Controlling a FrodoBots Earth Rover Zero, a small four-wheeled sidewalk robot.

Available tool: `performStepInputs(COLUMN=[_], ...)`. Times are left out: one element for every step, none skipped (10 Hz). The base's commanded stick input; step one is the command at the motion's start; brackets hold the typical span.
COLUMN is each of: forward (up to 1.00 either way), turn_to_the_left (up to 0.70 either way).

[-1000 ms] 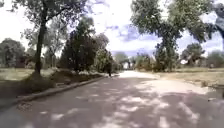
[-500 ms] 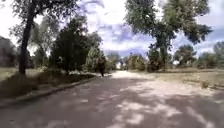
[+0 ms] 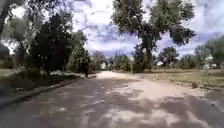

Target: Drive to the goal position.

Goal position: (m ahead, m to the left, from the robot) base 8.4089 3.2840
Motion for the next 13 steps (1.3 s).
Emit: performStepInputs(forward=[0.85,0.85,0.85,0.85,0.85,0.85,0.85,0.85,0.85,0.85,0.85,0.85,0.85], turn_to_the_left=[0.0,-0.19,-0.34,-0.34,-0.31,-0.14,0.0,0.0,0.0,0.0,0.0,0.0,0.0])
